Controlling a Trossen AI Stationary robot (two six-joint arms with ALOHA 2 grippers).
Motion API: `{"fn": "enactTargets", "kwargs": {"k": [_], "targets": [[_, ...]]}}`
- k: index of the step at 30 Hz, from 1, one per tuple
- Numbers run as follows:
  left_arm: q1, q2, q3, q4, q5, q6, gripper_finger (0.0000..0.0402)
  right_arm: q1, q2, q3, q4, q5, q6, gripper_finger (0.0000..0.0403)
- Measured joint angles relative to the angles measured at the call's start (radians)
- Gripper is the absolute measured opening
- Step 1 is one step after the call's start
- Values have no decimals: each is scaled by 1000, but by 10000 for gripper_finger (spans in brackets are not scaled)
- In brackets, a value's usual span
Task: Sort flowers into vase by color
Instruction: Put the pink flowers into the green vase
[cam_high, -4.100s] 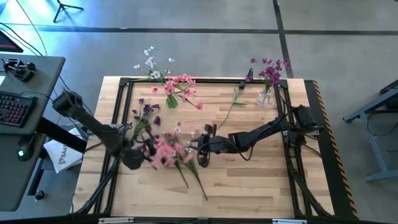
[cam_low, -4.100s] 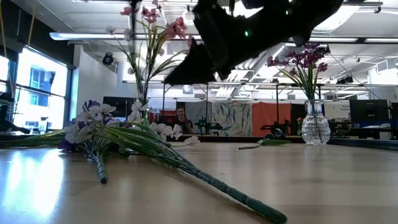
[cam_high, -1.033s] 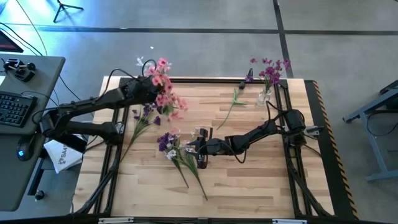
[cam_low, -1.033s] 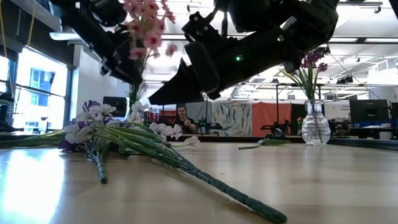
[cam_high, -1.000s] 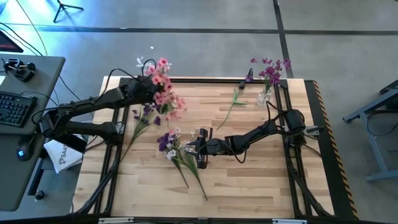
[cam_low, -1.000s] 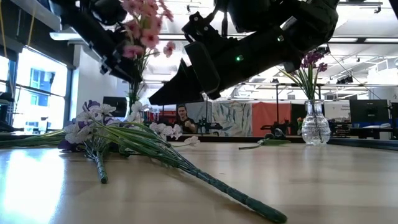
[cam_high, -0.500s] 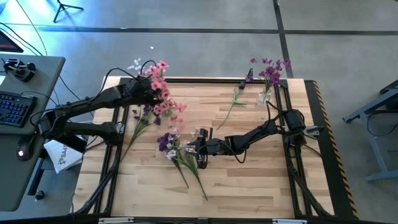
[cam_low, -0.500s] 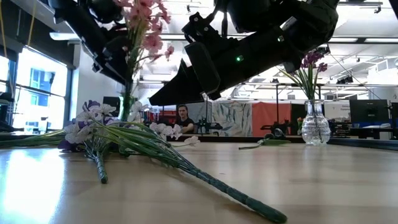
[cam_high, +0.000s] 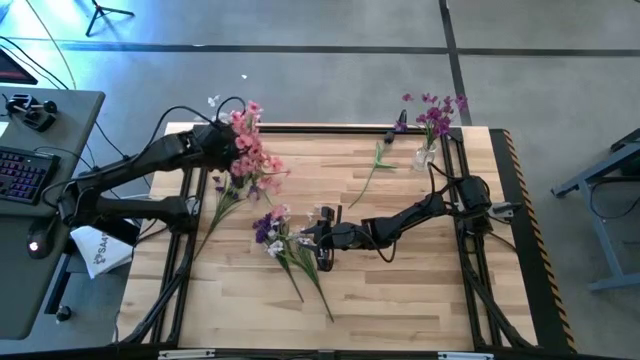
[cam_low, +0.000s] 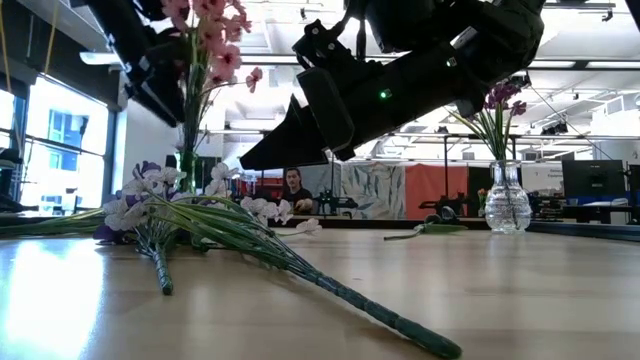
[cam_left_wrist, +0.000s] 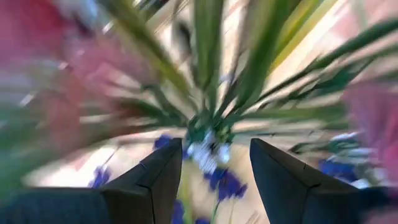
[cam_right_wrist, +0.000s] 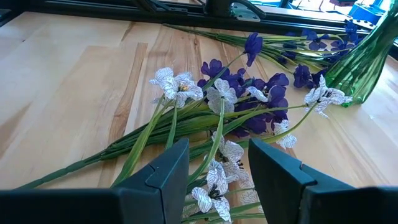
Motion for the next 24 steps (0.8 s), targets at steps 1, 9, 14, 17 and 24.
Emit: {"fn": "enactTargets", "kwargs": {"k": [1, 9, 14, 17, 24], "targets": [[0, -6, 0, -23, -19, -17, 179, 0, 0, 0, 0, 0, 0, 161], [0, -56, 0, -136, -27, -91, 179, -2, 0, 0, 0, 0, 0, 161], [-37, -57, -30, -220, -89, -211, 179, -2, 0, 0, 0, 0, 0, 161], [-111, -68, -101, -197, -144, -304, 179, -2, 0, 0, 0, 0, 0, 161], [-310, -102, -322, 101, -301, -489, 179, -2, 0, 0, 0, 0, -6, 161]]}}
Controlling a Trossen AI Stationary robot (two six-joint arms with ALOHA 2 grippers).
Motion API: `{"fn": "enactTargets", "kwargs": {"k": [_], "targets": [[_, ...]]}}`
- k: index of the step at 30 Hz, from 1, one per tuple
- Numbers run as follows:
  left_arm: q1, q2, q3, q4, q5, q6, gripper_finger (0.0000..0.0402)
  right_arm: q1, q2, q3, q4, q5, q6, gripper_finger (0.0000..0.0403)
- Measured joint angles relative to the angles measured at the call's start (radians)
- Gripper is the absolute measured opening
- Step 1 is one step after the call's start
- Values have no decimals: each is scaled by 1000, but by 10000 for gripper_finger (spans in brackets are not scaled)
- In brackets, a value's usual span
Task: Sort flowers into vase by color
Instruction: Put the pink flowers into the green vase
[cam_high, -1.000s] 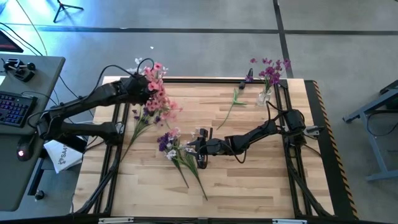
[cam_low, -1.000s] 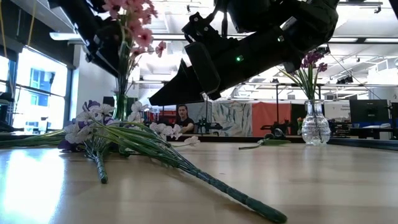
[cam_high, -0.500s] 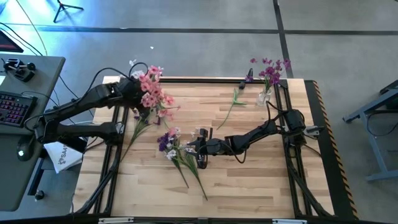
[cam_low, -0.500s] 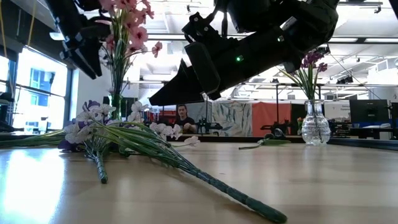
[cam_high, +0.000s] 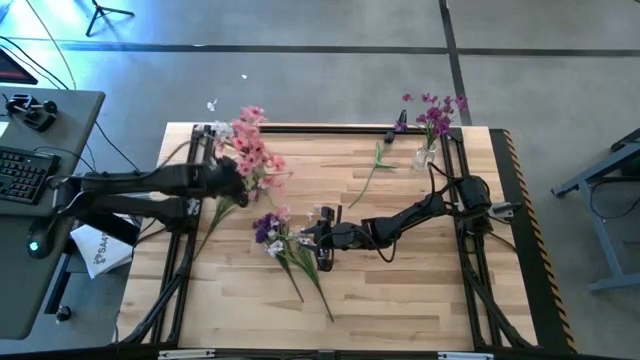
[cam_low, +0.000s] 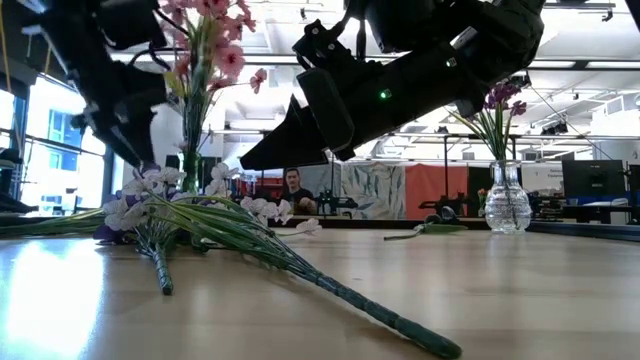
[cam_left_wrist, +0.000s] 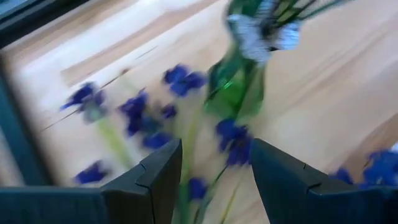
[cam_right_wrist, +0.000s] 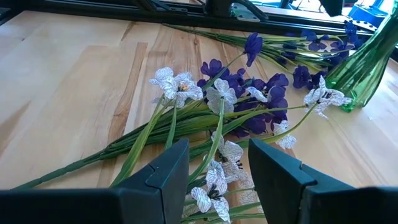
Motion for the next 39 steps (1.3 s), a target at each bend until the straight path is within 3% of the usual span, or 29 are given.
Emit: {"fn": "enactTargets", "kwargs": {"k": [8, 18, 30, 39], "targets": [[-142, 15, -238, 500, -184, -14, 179, 0, 0, 0, 0, 0, -2, 161], [-153, 85, -464, 1093, -308, 86, 178, 0, 0, 0, 0, 0, -2, 161], [-50, 278, -487, 1416, -272, 174, 112, 0, -1, 0, -4, 32, -21, 161], [26, 464, -481, 1653, -239, 218, 78, -1, -118, 0, -282, 126, -21, 160]]}}
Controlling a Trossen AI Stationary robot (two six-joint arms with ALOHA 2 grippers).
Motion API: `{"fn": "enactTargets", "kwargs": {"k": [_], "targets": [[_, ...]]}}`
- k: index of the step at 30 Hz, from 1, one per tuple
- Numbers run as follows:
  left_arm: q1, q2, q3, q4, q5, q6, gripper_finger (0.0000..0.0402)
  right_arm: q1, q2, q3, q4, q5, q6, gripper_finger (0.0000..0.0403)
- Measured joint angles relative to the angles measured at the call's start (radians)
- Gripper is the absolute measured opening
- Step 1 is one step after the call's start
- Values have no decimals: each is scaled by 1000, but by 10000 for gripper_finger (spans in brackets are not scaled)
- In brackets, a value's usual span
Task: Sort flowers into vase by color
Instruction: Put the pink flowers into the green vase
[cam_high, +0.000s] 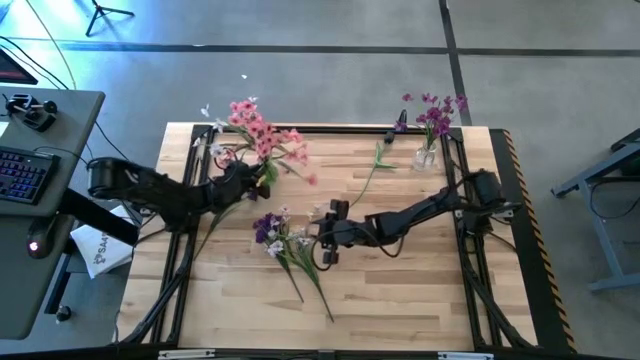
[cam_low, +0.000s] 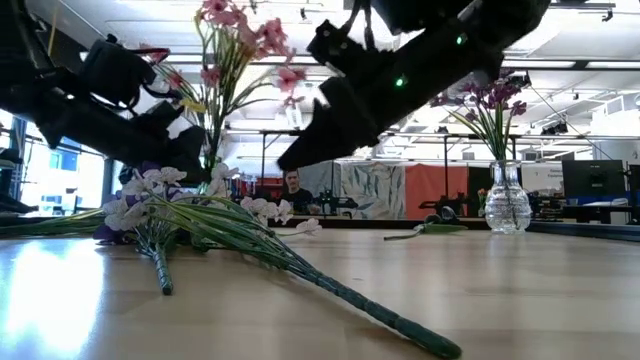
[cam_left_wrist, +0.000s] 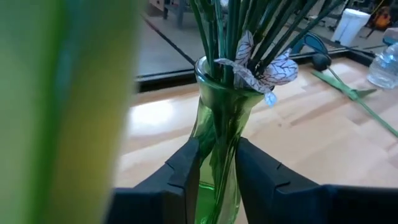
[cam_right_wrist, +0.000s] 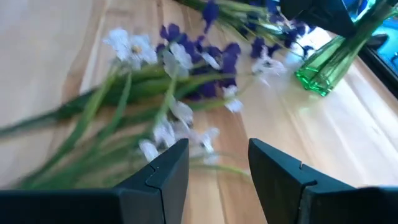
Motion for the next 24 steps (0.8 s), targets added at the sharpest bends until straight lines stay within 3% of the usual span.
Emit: {"fn": "enactTargets", "kwargs": {"k": [15, 19, 24], "targets": [[151, 309, 252, 78, 69, 127, 76, 3, -69, 0, -370, 17, 53, 160], [147, 287, 255, 42, 73, 182, 77, 5, -72, 0, -451, 17, 69, 160], [130, 156, 254, -175, 98, 203, 97, 2, -104, -101, -409, 33, 111, 160]]}}
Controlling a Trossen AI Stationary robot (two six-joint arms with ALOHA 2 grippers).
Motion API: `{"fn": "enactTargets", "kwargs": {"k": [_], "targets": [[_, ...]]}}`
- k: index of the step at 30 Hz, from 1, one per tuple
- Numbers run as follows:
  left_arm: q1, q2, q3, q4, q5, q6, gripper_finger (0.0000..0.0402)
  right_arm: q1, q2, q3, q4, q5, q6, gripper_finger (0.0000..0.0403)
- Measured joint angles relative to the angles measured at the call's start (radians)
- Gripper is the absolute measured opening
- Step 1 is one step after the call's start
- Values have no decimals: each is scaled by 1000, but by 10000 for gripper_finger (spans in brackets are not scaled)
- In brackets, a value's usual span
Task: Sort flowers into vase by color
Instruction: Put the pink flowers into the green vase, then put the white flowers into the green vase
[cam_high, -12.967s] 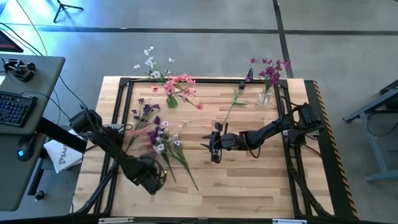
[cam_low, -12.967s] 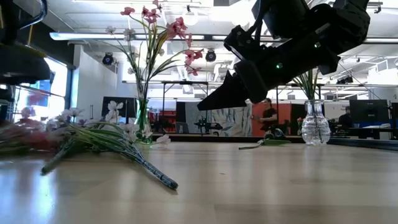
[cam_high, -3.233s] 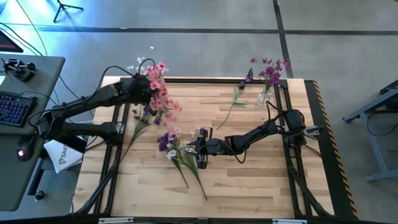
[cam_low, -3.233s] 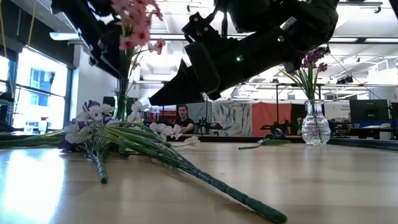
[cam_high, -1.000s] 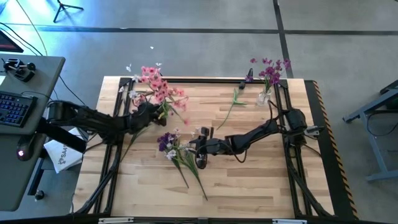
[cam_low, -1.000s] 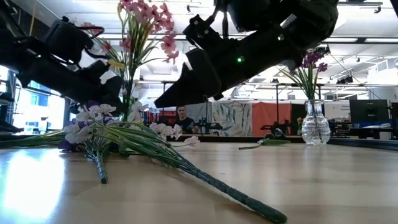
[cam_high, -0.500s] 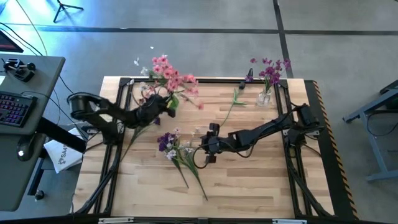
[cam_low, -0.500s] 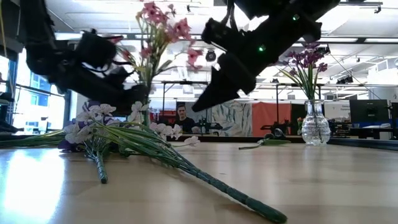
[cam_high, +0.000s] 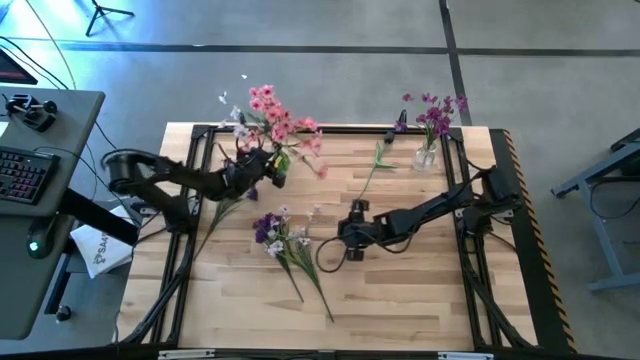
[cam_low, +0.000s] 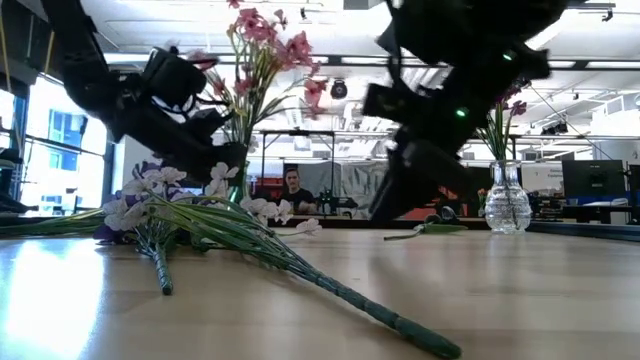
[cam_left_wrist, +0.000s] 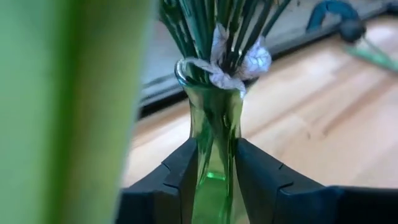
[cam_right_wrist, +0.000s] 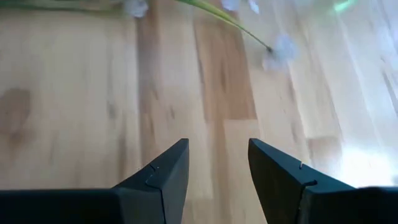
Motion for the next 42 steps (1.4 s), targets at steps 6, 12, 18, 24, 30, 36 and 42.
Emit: {"fn": "enactTargets", "kwargs": {"k": [6, 12, 18, 24, 30, 36, 42], "targets": [[-30, -208, -2, -310, 63, -1, 110, 0, -192, -198, 140, 56, 51, 160], [-71, -380, 9, -501, 108, -37, 110, 0, -397, -353, 276, 87, 85, 160], [-225, -491, 105, -756, 211, -162, 110, 6, -475, -437, 427, 75, 100, 160], [-543, -473, 163, -845, 186, -305, 89, 13, -395, -471, 715, -179, 100, 160], [-809, -414, 164, -864, 38, -516, 67, 90, -160, -319, 794, -291, 153, 168], [-948, -287, 164, -853, -256, -710, 60, 84, 38, -23, 459, -307, 278, 218], [-985, -142, 164, -774, -431, -811, 59, 78, 215, 250, 162, -290, 317, 255]]}}
